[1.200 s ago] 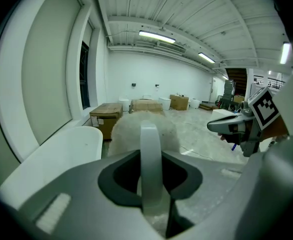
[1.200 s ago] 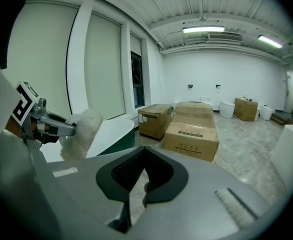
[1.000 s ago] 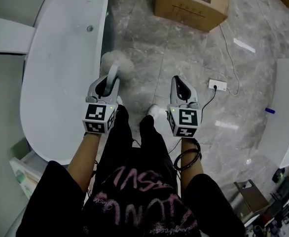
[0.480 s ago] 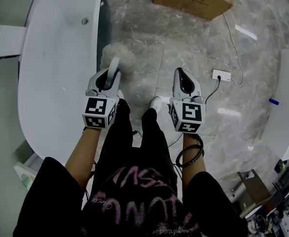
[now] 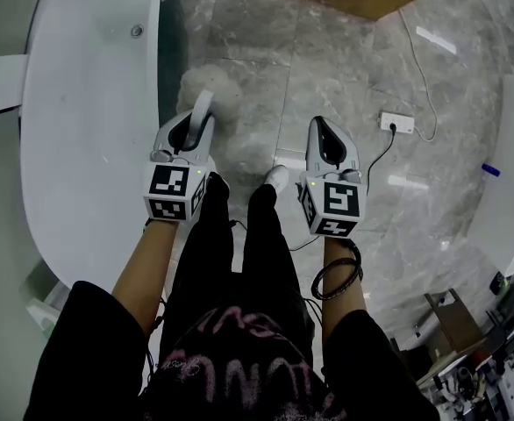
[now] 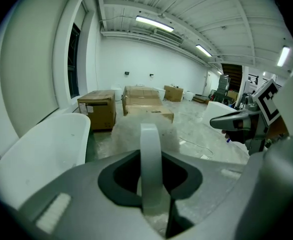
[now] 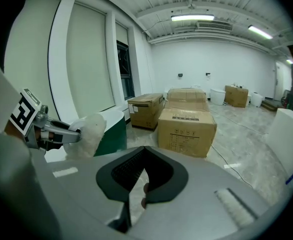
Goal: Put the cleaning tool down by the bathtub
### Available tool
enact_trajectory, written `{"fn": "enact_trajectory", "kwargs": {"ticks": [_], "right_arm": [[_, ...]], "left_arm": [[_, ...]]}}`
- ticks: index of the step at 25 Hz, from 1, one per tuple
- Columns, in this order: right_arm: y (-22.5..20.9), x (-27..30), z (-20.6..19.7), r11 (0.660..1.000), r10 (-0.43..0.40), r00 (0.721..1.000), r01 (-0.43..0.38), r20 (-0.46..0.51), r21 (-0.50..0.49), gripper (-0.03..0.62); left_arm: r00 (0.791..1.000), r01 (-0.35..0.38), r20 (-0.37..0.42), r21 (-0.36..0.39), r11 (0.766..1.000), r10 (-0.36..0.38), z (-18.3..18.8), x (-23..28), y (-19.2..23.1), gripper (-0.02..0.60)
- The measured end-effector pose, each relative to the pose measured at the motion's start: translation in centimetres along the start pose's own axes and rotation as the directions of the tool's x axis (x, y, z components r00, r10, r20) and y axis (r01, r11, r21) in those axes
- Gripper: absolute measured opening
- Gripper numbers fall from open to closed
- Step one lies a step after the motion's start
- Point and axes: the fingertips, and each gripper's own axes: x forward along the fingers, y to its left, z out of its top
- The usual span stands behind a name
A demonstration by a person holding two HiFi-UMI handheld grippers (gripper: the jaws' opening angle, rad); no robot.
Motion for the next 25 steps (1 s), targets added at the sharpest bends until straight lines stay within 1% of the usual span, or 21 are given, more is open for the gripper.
{"fn": "enact_trajectory", "kwargs": {"ticks": [3,8,13,19,25], "right_arm": [[0.2,1.1,-1.8,1.000,-0.002,1.000,0.002,-0.013,0.016,0.014],[0.1,2.5,-4.4,0.999,-0.001,1.000,0.003,-0.027,0.041,0.014],[-0.5,3.4,-6.6,0.999,-0.015,0.999,0.016,-0.032,0.045,0.014],[-0.8,5.1,-9.3,0.999,-0.002,0.998,0.004,-0.061,0.038,0.014],[-1.1,7.0,-12.7,0.999,0.009,0.996,-0.005,-0.089,0.046,0.015]], "left_arm": [[1.000,-0.018,-0.010,-0.024,1.000,0.018,-1.6,1.1,0.8,0.083],[0.999,-0.047,-0.026,-0.040,0.998,0.046,-4.1,2.4,1.9,0.083],[0.998,-0.059,-0.032,-0.070,0.996,0.057,-5.7,3.7,2.0,0.083],[0.998,-0.043,-0.058,-0.059,0.997,0.039,-8.2,6.4,1.4,0.083],[0.993,-0.061,-0.101,-0.059,0.996,0.055,-12.4,8.8,2.1,0.083]]}}
